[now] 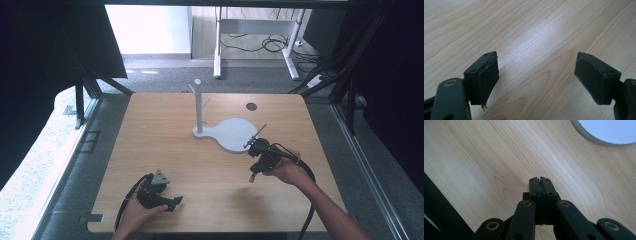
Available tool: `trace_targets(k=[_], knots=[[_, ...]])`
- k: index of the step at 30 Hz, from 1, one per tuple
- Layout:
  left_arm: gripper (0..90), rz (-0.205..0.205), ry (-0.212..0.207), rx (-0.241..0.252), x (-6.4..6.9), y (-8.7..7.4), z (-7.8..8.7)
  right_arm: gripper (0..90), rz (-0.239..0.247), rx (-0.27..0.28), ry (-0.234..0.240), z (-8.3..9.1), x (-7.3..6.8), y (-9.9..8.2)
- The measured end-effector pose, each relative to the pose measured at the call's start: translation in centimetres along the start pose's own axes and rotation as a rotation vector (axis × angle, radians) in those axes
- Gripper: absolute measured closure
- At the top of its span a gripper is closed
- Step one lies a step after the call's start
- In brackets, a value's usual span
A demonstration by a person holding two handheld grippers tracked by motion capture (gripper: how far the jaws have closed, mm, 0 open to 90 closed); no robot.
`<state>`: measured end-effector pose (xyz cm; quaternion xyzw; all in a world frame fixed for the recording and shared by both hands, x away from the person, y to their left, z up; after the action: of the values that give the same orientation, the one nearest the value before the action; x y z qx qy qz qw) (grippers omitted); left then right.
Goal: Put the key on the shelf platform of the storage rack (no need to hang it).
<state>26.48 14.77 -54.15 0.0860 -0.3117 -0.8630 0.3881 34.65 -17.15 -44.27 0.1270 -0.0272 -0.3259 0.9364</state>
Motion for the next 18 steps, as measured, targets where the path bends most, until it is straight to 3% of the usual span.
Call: trace_targets(k=[18], knots=[[20.0, -0.006, 0.001, -0.008, 0.1, 0.0, -0.2, 89.6, -0.007, 0.014, 0.000, 0.2, 1.0, 1.8]])
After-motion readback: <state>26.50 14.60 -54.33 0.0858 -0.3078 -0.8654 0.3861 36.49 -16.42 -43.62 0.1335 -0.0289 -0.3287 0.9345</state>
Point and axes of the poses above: each handheld gripper's, and its own axes: z roughly backward along the jaws, y roughly out of its top, x roughly to its right, the point moved 3 cm from there along -z, roughly forward along the jaws
